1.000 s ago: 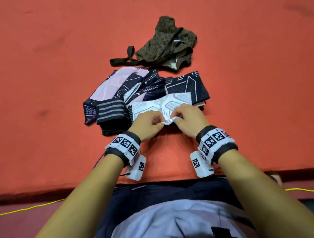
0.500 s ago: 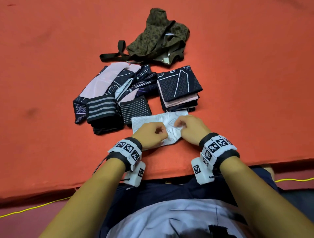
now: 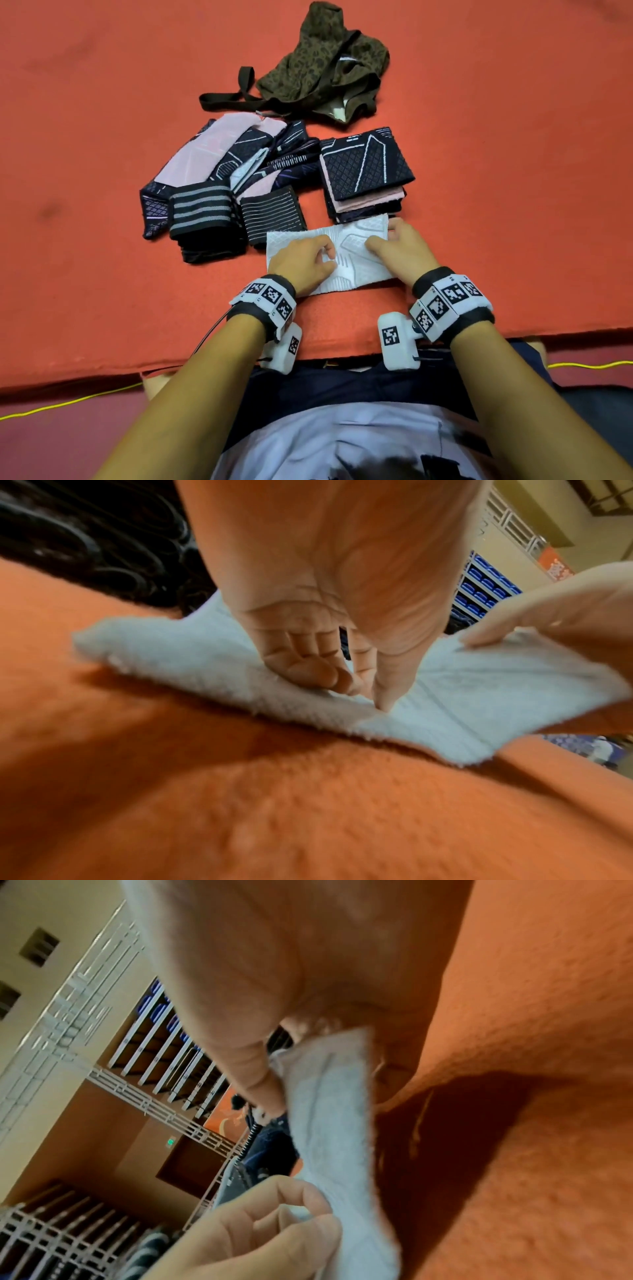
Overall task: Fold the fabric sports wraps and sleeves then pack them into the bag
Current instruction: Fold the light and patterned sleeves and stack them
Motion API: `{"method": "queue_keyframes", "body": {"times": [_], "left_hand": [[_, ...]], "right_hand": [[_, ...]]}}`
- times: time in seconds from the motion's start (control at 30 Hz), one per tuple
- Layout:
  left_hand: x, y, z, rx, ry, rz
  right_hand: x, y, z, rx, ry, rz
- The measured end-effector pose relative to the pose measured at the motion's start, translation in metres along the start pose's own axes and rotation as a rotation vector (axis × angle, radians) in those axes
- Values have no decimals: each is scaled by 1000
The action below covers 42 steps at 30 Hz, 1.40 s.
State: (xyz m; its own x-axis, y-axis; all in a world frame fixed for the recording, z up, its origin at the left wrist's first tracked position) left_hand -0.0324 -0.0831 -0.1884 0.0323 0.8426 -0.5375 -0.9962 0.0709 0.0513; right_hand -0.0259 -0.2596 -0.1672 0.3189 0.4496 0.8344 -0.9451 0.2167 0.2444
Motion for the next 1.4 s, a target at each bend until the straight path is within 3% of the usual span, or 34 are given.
{"method": "queue_keyframes", "body": {"times": [0.1,0.17,0.23,0.47,0.6,0.83,1.1,1.4], "left_hand": [[7,4,-2,-29,90,51],[15,9,-4,-35,270,113],[22,14,-3,-12,486,172],[30,26,21,-2,971,410],[39,25,25,-40,879,339],[66,32,29,-161,862,380],[90,38,51,-294,677,362],[85,39,58,-274,515,292]], "right_hand": [[11,14,-21,180,-237,18],[12,19,-27,210,-278,5],[10,21,-35,230,-276,-16],[16,19,-62,298,-77,209],[4,14,-68,259,-39,242],[-21,7,-63,196,-56,62],[-4,11,-73,217,75,119],[-6,11,-73,96,159,139]]}}
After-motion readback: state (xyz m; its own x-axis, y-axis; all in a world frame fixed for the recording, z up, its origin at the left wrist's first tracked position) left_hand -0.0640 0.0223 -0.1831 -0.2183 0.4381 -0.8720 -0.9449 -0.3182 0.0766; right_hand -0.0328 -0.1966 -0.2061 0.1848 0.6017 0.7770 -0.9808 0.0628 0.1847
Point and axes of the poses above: each hand's wrist, its own y-axis away from the middle knuckle, its own z-axis out of the back of the hand, x = y × z, the point moved 10 cm from there along -y, towards the middle knuckle, and after that the axes turned 13 degrees about -x, right-handed, at the moved point
